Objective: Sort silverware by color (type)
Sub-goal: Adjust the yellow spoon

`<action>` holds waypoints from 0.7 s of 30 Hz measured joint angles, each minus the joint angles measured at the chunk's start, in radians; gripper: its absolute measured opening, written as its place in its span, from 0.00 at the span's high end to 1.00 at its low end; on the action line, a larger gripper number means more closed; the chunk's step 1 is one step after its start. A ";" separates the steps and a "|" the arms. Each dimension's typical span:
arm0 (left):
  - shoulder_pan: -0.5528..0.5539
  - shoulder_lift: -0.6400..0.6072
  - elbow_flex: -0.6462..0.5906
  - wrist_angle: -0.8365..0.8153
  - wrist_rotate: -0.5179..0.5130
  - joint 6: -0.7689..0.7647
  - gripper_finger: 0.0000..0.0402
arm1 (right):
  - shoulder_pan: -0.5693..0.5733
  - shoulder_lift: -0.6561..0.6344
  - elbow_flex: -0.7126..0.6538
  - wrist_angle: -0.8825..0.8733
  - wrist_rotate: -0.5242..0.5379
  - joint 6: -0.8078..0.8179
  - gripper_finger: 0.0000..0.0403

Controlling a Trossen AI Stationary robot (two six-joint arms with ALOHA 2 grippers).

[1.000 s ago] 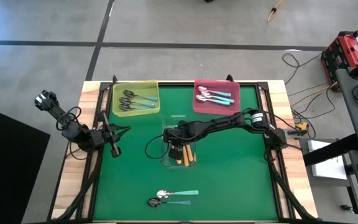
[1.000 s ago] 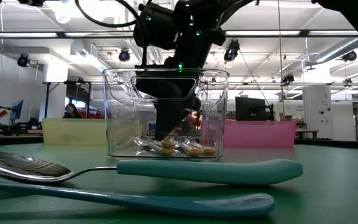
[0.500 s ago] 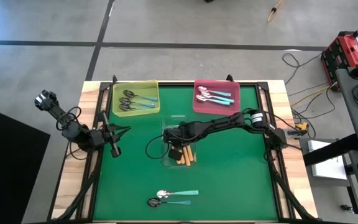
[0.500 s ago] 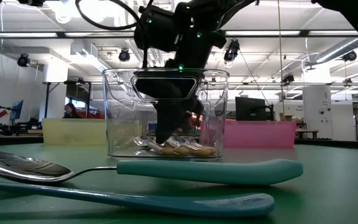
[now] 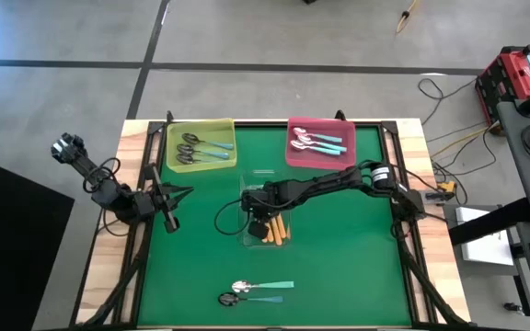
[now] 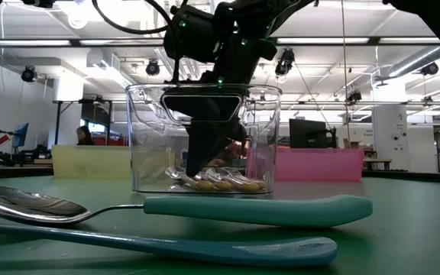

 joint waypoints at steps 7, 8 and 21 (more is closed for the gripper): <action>0.000 0.000 0.000 0.000 0.000 0.000 1.00 | 0.000 0.006 0.000 -0.005 0.001 0.006 0.98; 0.000 0.000 0.000 0.000 0.000 0.000 1.00 | 0.000 0.011 0.000 0.005 0.000 0.006 0.98; 0.000 0.000 0.000 0.000 -0.009 0.000 1.00 | 0.000 0.013 0.000 0.117 -0.028 -0.020 0.98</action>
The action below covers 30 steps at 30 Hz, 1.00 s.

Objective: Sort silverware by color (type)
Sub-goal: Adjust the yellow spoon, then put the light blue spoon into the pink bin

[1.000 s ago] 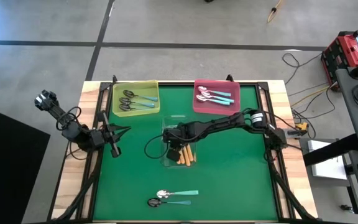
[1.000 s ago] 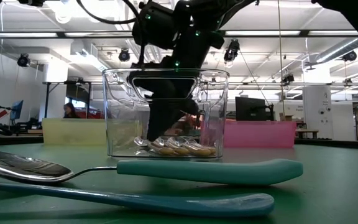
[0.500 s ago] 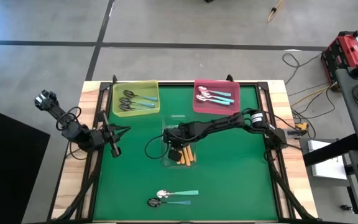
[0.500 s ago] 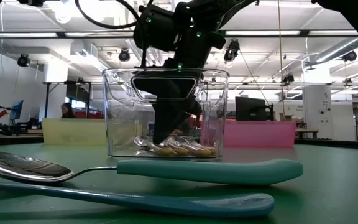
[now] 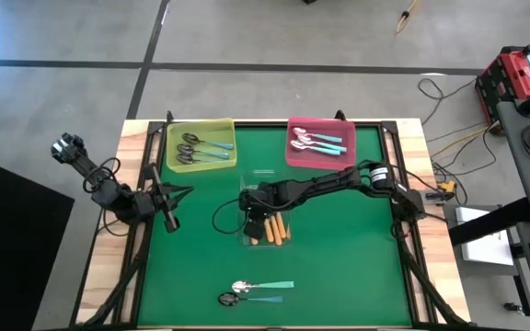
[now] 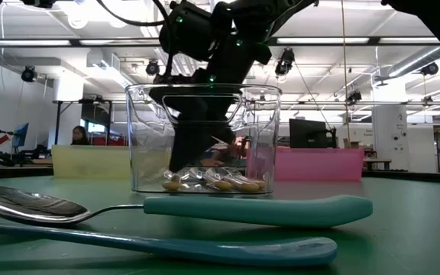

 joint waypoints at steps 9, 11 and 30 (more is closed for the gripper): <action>0.000 0.000 0.000 -0.002 -0.001 0.000 1.00 | -0.001 -0.018 0.000 -0.027 0.000 -0.003 0.98; 0.000 0.000 0.000 -0.002 -0.001 0.000 1.00 | -0.003 -0.027 0.001 -0.056 0.001 -0.002 0.98; 0.000 0.036 0.041 0.002 0.001 -0.044 1.00 | 0.069 -0.204 0.092 -0.201 0.263 -0.185 0.98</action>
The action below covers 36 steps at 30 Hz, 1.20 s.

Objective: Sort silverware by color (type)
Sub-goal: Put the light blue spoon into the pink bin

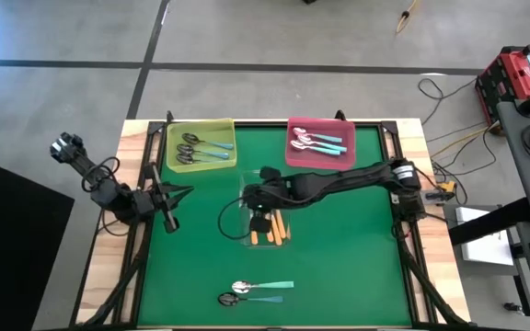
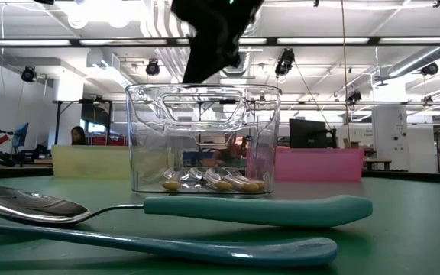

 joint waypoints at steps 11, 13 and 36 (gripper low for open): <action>-0.002 0.267 0.175 -0.028 0.001 -0.126 1.00 | 0.126 -0.168 -0.101 0.025 0.096 -0.024 0.98; -0.004 0.325 0.210 -0.050 0.000 -0.168 1.00 | 0.151 -0.191 -0.118 0.028 0.109 -0.024 0.98; -0.081 0.853 0.506 -0.128 -0.008 -0.465 1.00 | 0.417 -0.204 -0.169 0.123 0.106 0.072 0.98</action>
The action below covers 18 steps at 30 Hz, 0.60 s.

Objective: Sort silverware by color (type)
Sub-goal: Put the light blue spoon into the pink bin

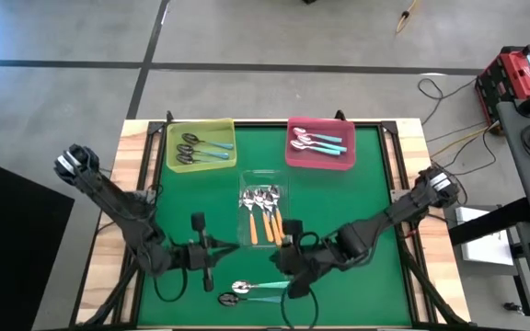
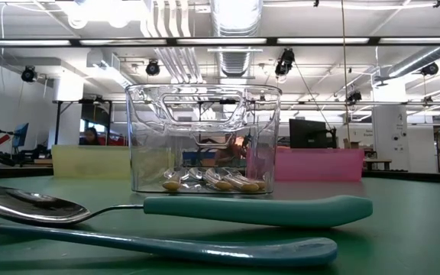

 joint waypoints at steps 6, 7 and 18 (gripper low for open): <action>-0.046 0.090 0.051 0.003 0.000 -0.001 1.00 | 0.029 0.072 0.000 0.118 0.000 0.001 0.98; -0.055 0.100 0.052 0.008 0.000 -0.001 1.00 | 0.033 0.085 0.000 0.130 0.000 0.001 0.98; -0.120 0.173 0.052 0.120 -0.001 -0.039 1.00 | 0.081 0.238 0.000 0.242 0.000 0.083 0.98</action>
